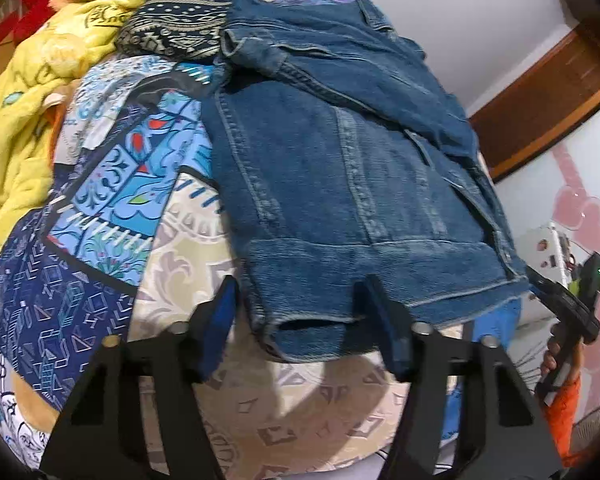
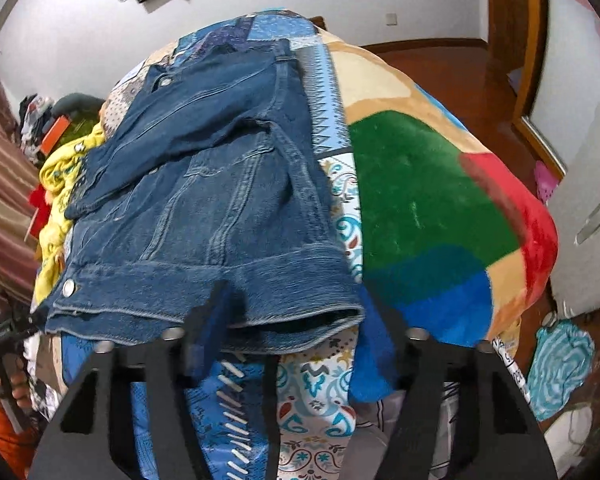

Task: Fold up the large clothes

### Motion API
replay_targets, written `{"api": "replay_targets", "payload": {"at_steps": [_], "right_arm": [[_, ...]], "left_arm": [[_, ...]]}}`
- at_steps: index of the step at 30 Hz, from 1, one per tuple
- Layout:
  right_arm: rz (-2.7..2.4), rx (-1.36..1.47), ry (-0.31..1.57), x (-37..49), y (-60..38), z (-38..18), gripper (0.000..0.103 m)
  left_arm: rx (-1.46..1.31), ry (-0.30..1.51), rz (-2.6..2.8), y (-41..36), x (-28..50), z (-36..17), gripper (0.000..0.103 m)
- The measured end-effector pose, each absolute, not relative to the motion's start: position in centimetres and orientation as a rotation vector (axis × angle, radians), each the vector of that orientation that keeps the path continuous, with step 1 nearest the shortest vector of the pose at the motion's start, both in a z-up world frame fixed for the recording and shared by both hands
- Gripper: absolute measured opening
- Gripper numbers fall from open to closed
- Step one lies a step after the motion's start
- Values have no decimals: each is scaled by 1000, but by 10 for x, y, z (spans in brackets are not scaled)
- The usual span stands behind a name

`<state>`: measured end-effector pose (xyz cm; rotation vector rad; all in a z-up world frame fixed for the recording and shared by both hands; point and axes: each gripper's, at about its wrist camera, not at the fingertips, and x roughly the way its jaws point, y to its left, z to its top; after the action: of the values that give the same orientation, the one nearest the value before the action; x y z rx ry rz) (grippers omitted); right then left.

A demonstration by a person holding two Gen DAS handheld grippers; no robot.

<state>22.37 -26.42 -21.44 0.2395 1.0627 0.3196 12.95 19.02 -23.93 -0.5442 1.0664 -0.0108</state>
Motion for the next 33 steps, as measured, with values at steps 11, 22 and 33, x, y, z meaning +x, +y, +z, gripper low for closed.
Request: {"api": "replay_targets", "payload": {"at_steps": [11, 22, 33], "right_arm": [[329, 301, 1002, 225, -272, -206, 12], [422, 226, 880, 265, -245, -160, 9], [434, 152, 751, 388, -191, -97, 9]], "left_arm": [[-465, 1004, 10, 188, 130, -224, 15], [-461, 825, -12, 203, 174, -160, 10], [-546, 727, 43, 263, 296, -109, 10]]}}
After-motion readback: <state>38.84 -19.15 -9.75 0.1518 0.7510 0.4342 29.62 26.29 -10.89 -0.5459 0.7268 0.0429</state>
